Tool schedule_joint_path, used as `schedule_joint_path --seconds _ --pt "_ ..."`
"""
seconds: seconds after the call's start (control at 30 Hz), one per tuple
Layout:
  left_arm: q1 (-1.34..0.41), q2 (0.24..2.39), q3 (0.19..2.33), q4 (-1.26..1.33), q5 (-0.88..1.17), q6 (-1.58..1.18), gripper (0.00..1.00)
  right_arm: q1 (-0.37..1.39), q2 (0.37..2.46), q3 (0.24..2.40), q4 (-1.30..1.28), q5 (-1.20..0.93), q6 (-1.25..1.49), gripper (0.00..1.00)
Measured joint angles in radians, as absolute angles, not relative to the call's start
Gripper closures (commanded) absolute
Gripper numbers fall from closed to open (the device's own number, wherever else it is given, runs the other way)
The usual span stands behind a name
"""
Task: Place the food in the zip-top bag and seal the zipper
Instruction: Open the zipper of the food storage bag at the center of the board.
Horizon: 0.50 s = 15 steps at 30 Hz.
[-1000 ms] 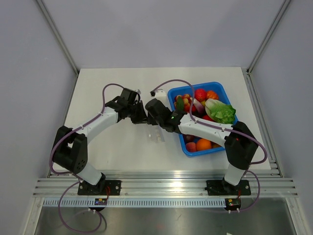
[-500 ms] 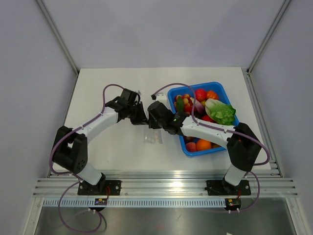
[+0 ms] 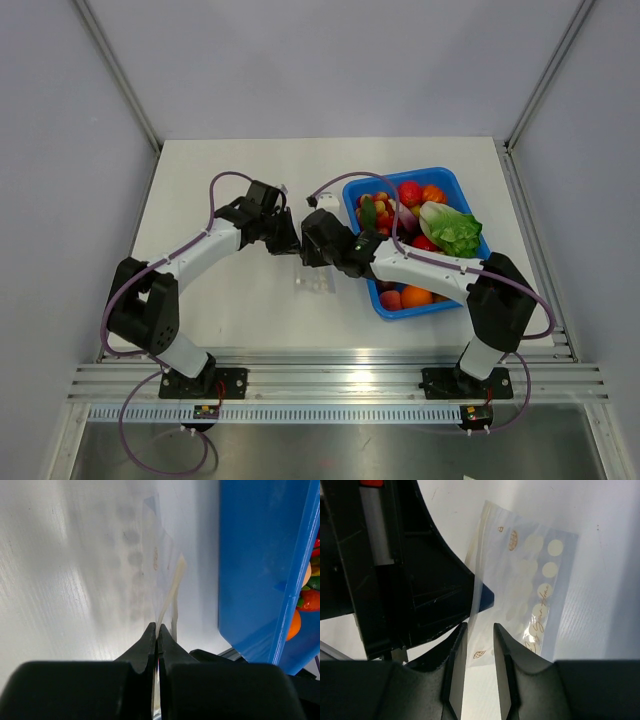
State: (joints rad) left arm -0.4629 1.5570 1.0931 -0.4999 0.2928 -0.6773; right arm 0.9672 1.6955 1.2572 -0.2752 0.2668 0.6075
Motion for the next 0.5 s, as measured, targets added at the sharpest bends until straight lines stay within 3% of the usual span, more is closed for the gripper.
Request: schedule_joint_path --seconds 0.33,0.5 --pt "-0.463 1.557 1.099 -0.500 0.292 -0.678 1.00 0.987 1.695 1.257 -0.279 0.247 0.608 0.64" --pt "-0.463 1.555 1.099 -0.500 0.293 -0.677 1.00 0.995 1.695 1.258 -0.299 0.281 0.607 0.70"
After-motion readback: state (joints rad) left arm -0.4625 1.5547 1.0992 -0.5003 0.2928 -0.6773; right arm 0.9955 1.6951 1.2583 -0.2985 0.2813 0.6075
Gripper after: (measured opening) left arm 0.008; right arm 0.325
